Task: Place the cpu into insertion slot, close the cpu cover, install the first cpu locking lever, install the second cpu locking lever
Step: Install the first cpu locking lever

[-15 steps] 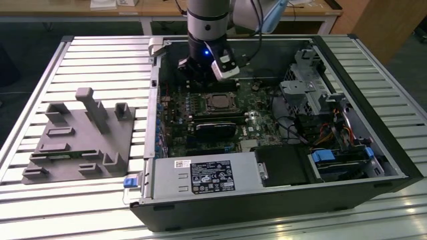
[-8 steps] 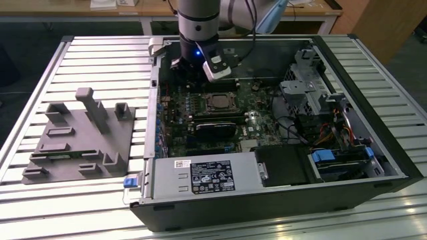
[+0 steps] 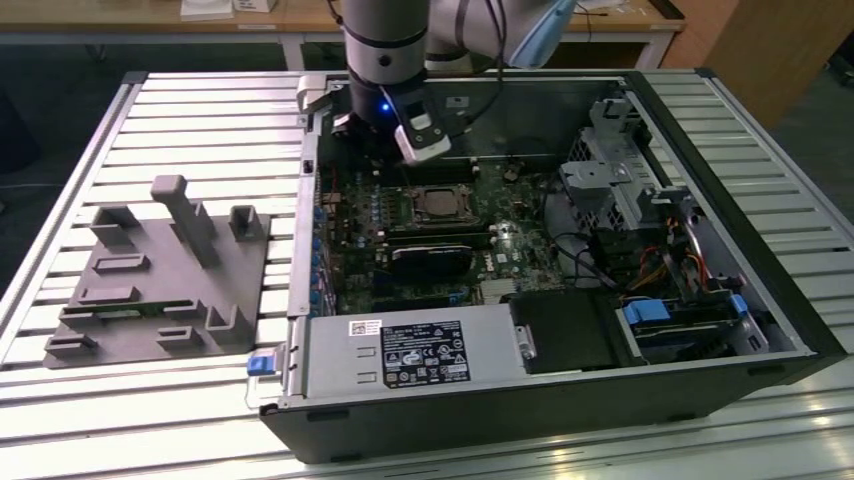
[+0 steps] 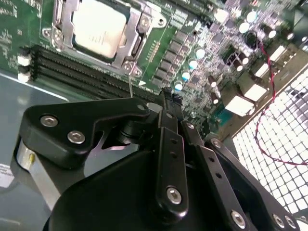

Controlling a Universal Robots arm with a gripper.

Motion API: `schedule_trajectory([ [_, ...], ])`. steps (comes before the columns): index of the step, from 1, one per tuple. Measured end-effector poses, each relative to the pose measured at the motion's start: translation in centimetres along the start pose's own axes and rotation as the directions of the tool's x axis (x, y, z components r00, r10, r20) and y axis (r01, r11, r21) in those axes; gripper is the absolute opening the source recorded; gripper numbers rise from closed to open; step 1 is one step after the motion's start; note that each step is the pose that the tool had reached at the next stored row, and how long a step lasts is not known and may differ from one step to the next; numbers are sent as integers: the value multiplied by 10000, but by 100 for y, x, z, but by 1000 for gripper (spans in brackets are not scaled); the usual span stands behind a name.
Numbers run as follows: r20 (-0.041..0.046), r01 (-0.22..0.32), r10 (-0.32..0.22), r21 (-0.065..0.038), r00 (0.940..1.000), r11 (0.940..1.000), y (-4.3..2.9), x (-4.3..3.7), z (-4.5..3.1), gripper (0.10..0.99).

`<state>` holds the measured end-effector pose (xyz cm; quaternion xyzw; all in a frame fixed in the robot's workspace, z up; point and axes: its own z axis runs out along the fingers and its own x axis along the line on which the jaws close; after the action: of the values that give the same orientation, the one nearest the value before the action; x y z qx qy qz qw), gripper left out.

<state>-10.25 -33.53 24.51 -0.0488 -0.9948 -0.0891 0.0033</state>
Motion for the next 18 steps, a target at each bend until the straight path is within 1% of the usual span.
schedule_trajectory([
  [1, -2, -1, 1, -15, 10000, 10000, 0, 2, 0, 106],
  [5, -3, -2, 2, -20, 10000, 10000, 0, 4, 0, 106],
  [7, -6, -4, 4, -59, 10000, 10000, -3, 21, 2, 106],
  [9, -13, -2, 2, -128, 10000, 9999, -6, 46, 6, 106],
  [12, -29, -3, 2, -278, 10000, 9996, -10, 79, 13, 106],
  [15, -45, -4, 2, -456, 10000, 9990, -14, 107, 20, 106],
  [16, -52, -3, 0, -529, 10000, 9986, -15, 115, 22, 106],
  [18, -71, -4, -1, -712, 10000, 9975, -17, 129, 25, 106],
])
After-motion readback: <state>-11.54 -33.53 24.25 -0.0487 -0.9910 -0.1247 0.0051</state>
